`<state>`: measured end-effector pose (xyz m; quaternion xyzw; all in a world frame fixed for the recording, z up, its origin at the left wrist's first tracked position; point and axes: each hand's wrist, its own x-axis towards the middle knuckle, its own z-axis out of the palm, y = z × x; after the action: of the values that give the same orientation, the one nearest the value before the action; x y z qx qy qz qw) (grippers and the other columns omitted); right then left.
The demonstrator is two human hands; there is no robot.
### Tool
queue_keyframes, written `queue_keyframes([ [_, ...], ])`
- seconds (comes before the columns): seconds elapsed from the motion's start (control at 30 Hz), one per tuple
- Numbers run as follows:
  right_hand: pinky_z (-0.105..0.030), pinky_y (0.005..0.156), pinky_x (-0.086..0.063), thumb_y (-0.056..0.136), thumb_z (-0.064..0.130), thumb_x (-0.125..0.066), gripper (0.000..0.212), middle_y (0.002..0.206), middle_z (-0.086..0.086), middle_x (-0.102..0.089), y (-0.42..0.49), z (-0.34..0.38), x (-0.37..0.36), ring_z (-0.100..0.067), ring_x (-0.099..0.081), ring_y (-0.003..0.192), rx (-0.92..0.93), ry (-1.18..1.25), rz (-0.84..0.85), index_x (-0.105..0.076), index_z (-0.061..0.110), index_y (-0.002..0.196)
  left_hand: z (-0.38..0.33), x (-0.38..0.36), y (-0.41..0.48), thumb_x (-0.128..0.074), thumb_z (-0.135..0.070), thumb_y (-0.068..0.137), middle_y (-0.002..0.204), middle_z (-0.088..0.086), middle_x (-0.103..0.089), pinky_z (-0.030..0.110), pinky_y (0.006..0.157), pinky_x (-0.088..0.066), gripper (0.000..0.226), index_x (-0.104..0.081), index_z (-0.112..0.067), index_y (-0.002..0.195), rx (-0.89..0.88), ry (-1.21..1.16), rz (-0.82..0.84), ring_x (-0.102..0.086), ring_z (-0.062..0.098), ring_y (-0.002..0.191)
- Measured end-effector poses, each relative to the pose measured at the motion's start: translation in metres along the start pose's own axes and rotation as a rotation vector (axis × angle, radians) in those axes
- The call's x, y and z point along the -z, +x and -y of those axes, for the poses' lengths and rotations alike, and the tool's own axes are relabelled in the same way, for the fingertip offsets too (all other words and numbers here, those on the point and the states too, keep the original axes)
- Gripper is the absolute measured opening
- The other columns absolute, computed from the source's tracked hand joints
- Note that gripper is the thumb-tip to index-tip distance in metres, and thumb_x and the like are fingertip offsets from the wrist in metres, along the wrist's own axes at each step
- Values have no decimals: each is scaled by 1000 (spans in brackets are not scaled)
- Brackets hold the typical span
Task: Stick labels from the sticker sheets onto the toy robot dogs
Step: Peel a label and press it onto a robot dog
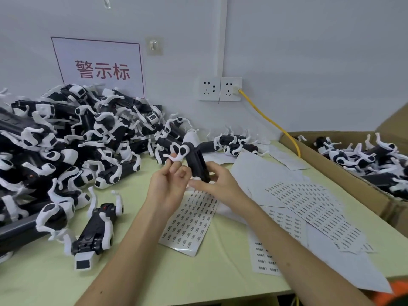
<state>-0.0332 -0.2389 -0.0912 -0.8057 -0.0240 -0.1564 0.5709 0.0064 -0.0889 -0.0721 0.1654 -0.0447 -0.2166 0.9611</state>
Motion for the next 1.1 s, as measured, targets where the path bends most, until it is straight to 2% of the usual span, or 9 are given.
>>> queue_keyframes([
  [0.13,-33,88,-55,76,40,-88,37,97,4,-74,0,0,3,-12,-67,94,72,-36,-110,-72,26,106,2,5,3,-42,3,104,75,4,-53,24,67,-58,14,-53,-5,102,-61,300,-96,-51,11,62],
  [0.23,-32,80,-55,73,47,-85,37,93,4,-72,-1,2,3,-13,-65,89,138,-86,-167,-74,27,103,3,11,2,-53,7,99,103,14,-66,29,73,-64,22,-60,3,120,6,287,-190,-68,18,90],
  [0.37,-25,70,-48,70,51,-77,40,91,4,-70,-3,5,1,-13,-59,81,204,-136,-205,-75,29,104,4,9,0,-55,-2,99,122,17,-73,34,100,-55,27,-69,3,122,99,438,-59,-69,26,112],
  [0.43,-21,67,-47,70,53,-76,41,87,7,-70,-4,7,3,-8,-58,76,211,-119,-223,-75,33,106,5,6,-1,-51,-9,101,123,12,-74,30,98,-55,30,-70,-2,124,78,571,38,-69,23,108],
  [0.6,-27,70,-51,74,51,-75,35,85,6,-71,-3,9,11,-15,-62,78,242,-93,-222,-75,36,106,5,4,-1,-57,-28,103,129,6,-72,28,99,-51,35,-68,-11,132,48,655,98,-67,18,110],
  [0.8,-27,85,-53,75,58,-73,45,107,13,-73,-1,9,11,-10,-65,96,184,-7,-68,-71,39,116,6,5,-2,-55,-37,104,128,2,-69,21,69,-46,38,-67,-15,133,-10,755,66,-65,5,76],
  [0.9,-15,80,-50,90,39,-71,29,111,16,-75,0,10,11,-3,-69,100,137,193,-34,-72,34,119,7,6,-1,-53,-37,106,124,-3,-70,23,71,-42,40,-65,-15,137,-36,781,62,-66,3,80],
  [1.0,-26,87,-55,90,24,-74,25,111,5,-77,2,7,13,-16,-71,106,110,257,-72,-76,21,115,8,6,-2,-56,-37,103,128,2,-70,26,75,-41,46,-62,-10,140,-41,831,66,-64,10,90],
  [1.1,-29,80,-55,89,26,-79,15,95,3,-76,1,6,16,-16,-70,91,48,248,-128,-74,16,99,13,7,-5,-65,-37,96,121,3,-72,25,76,-43,50,-65,-6,135,-35,925,66,-63,12,91],
])
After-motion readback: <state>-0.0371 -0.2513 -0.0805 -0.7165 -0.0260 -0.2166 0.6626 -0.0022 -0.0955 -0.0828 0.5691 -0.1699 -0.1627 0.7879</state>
